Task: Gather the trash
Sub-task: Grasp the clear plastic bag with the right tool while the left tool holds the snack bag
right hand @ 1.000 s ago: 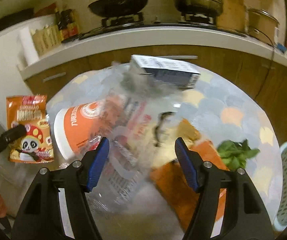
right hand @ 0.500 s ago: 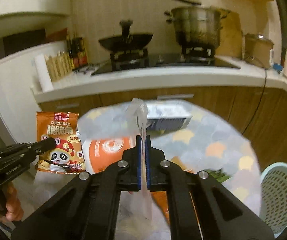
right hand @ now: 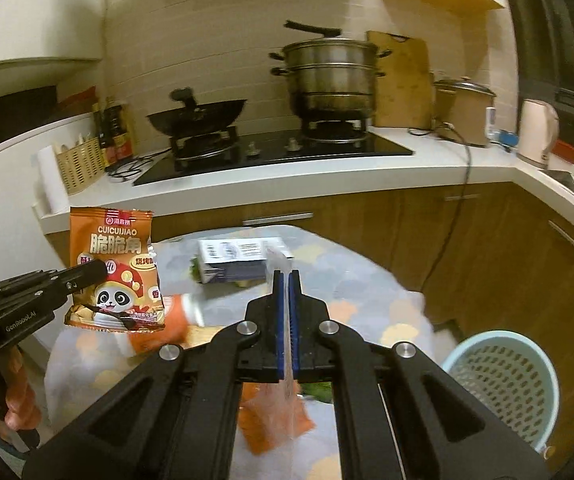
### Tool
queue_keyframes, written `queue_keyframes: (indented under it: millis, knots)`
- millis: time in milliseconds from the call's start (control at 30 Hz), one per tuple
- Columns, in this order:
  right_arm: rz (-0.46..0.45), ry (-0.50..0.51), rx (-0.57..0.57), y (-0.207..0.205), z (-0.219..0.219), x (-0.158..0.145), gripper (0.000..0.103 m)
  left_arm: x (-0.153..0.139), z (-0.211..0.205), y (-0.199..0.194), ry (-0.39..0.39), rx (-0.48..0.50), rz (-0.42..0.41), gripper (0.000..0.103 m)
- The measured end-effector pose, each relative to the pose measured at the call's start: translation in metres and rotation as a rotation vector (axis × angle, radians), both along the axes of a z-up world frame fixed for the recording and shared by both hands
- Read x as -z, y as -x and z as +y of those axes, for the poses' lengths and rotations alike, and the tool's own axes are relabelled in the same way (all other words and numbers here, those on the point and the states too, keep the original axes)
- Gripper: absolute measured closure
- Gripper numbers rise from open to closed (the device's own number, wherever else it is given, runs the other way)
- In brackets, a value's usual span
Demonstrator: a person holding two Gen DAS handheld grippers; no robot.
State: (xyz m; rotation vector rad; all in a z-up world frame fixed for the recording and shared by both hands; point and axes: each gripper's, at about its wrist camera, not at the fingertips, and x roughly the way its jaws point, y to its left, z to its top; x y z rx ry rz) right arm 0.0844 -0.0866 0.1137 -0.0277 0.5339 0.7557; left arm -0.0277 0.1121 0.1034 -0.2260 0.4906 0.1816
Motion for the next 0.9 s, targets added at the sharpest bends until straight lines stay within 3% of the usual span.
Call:
queue_keyframes:
  millis: [167, 300, 333, 367, 433, 600, 800, 900]
  knots:
    - [0.051, 0.01, -0.01, -0.015, -0.017, 0.011, 0.102, 0.006, -0.024, -0.022, -0.008, 0.054, 0.015, 0.102]
    - [0.185, -0.019, -0.062, -0.027, -0.024, 0.041, 0.098, 0.018, -0.028, -0.027, 0.005, 0.053, 0.042, 0.102]
    - [0.226, -0.024, -0.072, -0.029, -0.025, 0.051, 0.083, 0.019, -0.026, -0.026, 0.007, 0.047, 0.044, 0.102]
    - [0.253, -0.022, -0.064, -0.028, -0.025, 0.062, 0.046, 0.02, -0.022, -0.024, 0.011, 0.04, 0.046, 0.102]
    - [0.265, -0.025, -0.036, -0.02, -0.026, 0.077, 0.011, 0.021, -0.016, -0.021, 0.017, 0.029, 0.046, 0.102]
    - [0.414, 0.054, -0.04, -0.009, -0.016, 0.12, 0.01, 0.024, -0.007, -0.016, 0.016, 0.02, 0.056, 0.102]
    - [0.531, 0.121, -0.011, -0.002, -0.003, 0.158, 0.009, 0.035, 0.0, -0.014, 0.039, 0.013, 0.075, 0.102]
    - [0.514, 0.158, 0.017, 0.002, 0.003, 0.16, 0.009, 0.039, 0.004, -0.011, 0.049, 0.007, 0.08, 0.102]
